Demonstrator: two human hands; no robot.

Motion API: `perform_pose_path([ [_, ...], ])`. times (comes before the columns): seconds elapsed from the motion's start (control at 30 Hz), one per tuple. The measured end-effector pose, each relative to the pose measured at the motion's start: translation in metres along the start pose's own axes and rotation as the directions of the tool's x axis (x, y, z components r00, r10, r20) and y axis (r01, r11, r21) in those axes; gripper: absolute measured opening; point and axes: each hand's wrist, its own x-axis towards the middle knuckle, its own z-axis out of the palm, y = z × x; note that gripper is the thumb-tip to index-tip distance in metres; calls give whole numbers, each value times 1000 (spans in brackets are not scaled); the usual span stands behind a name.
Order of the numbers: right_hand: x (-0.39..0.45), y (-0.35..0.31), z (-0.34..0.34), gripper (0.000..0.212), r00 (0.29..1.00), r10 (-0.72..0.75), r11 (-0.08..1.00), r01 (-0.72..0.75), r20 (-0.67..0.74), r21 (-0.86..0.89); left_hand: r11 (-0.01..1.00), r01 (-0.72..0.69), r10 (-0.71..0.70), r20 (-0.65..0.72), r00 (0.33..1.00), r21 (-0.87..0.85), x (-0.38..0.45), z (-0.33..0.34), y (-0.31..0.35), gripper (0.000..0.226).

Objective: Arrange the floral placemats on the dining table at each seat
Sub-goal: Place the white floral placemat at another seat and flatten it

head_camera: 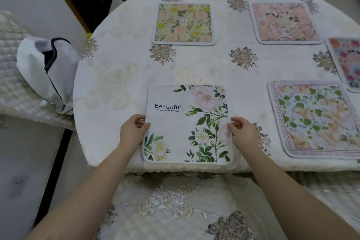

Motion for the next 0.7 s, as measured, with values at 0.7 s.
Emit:
perform_pose_path([
  [0.7, 16, -68, 57, 46, 868, -483, 826, 496, 116, -268, 666, -557, 524, 220, 823, 496, 16, 62, 34, 52],
])
